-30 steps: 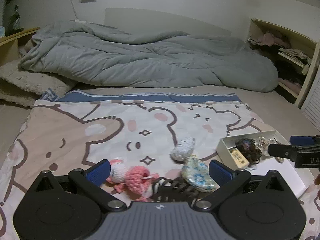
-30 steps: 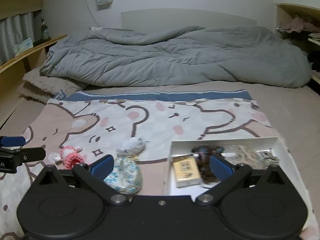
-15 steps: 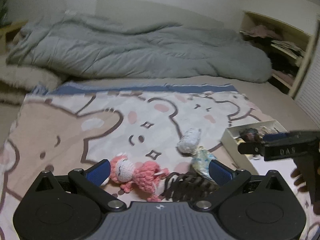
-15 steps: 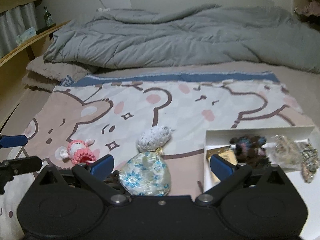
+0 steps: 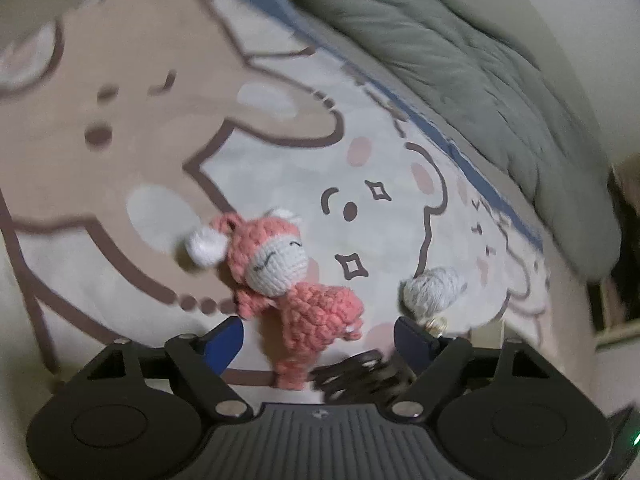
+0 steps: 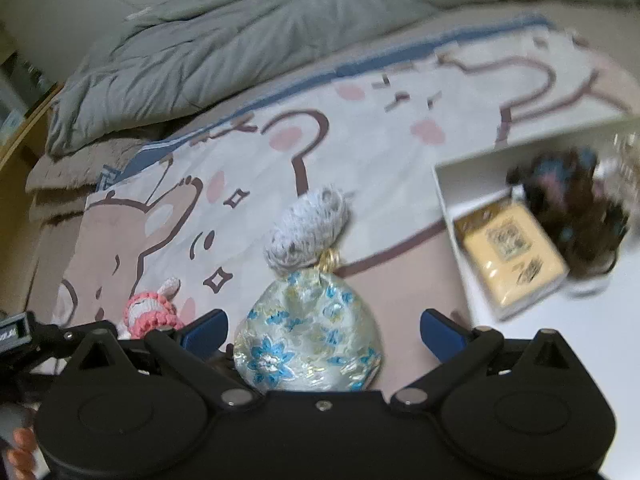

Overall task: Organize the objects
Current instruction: 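Grasp the pink crocheted doll with the left gripper while the right grasps the blue floral pouch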

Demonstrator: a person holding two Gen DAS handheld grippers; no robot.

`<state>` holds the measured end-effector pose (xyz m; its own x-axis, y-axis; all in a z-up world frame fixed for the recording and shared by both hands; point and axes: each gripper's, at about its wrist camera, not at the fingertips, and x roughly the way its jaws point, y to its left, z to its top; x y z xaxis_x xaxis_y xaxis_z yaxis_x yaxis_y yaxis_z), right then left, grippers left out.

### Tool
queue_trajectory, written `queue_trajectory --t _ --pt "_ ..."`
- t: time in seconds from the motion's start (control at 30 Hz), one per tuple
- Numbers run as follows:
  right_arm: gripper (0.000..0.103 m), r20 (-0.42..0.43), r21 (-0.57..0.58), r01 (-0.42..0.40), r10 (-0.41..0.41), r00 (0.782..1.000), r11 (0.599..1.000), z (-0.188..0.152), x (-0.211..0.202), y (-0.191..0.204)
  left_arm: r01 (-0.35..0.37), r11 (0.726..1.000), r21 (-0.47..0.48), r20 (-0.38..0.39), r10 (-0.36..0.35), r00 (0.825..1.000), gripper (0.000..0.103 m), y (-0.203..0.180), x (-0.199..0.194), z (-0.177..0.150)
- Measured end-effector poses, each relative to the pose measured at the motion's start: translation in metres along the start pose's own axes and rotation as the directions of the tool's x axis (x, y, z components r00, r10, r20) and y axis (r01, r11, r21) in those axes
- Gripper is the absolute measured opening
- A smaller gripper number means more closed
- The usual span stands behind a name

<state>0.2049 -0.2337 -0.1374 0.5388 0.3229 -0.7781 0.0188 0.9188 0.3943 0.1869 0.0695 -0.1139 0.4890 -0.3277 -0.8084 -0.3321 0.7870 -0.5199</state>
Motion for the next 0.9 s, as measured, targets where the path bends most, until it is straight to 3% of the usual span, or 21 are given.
queue_trajectory --t 0.37,0.63,0.8,0.9 --pt "0.103 -0.012 -0.023 0.015 -0.016 1.000 1.000 -0.006 0.014 0.006 -0.029 0.979 -0.202 0.022 0.034 0.999 0.078 0.003 0.030 0.005" --pt "0.103 -0.031 -0.090 0.008 -0.011 0.999 0.996 -0.009 0.020 0.015 -0.069 0.979 -0.189 -0.004 0.070 0.998 0.074 0.000 0.051 0.004" --pt "0.103 -0.028 -0.099 0.013 -0.016 0.999 0.995 -0.008 0.022 0.016 -0.095 0.981 -0.167 0.000 0.096 0.995 0.054 -0.001 0.057 0.004" --pt "0.103 -0.041 -0.153 0.049 -0.056 0.998 0.987 -0.010 0.025 0.020 -0.102 0.985 -0.141 -0.001 0.103 0.995 0.051 -0.003 0.057 0.005"
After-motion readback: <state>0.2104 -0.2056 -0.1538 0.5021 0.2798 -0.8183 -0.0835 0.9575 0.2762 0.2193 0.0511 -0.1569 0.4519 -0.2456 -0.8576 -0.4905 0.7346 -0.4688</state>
